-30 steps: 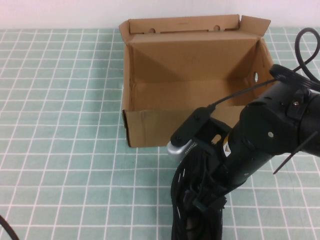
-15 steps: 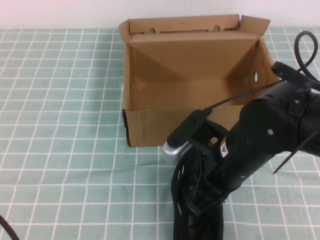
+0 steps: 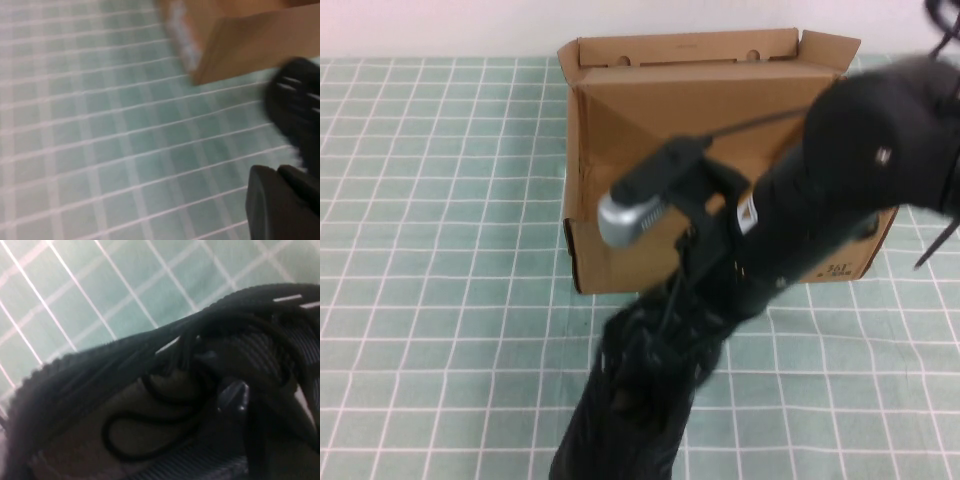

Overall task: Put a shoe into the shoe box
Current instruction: Pick up the shoe from the table, then hand over the shoe

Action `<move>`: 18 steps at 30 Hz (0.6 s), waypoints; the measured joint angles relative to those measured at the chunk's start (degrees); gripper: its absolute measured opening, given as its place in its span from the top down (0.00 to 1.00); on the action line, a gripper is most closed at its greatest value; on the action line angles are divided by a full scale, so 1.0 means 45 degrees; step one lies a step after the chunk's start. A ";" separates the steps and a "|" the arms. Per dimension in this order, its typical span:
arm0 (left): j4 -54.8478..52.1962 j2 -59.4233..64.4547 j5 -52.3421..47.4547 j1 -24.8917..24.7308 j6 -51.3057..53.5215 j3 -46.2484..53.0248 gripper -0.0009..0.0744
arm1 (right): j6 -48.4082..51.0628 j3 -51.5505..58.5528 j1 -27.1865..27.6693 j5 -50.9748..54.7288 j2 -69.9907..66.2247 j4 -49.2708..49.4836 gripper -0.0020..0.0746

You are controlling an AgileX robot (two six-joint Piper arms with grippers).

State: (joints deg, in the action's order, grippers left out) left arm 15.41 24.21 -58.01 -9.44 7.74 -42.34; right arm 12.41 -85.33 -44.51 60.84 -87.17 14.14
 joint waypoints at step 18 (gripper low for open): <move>0.8156 0.0000 0.1469 0.0000 0.7954 0.0000 0.99 | -0.0140 -0.4332 0.0000 0.0345 -0.0047 0.0065 0.98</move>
State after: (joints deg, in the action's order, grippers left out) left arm 52.12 24.21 -51.40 -9.44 43.54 -42.34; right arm 11.78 -104.83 -44.51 62.40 -87.38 14.43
